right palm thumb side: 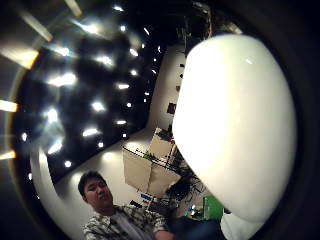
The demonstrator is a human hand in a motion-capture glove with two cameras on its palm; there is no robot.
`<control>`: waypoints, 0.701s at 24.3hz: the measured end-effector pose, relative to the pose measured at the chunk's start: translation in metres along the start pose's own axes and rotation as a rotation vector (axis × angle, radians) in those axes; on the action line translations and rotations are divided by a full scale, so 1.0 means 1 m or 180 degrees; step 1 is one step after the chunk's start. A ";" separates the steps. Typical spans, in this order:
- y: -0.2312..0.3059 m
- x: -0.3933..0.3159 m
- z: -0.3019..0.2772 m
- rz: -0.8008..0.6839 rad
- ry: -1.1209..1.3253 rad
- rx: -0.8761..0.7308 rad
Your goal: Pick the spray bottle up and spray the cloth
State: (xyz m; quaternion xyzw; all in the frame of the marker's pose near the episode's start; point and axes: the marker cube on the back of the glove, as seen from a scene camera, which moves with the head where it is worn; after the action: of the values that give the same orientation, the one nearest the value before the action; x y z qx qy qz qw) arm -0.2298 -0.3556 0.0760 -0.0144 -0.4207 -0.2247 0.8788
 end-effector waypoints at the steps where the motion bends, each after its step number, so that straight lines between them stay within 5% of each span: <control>1: -0.001 0.001 -0.001 0.0005 -0.0019 0.0027; 17: 0.012 0.005 -0.006 0.0154 -0.0051 -0.0272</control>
State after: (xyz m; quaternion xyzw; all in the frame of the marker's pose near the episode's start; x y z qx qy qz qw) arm -0.2175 -0.3478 0.0780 -0.0639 -0.4173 -0.2209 0.8792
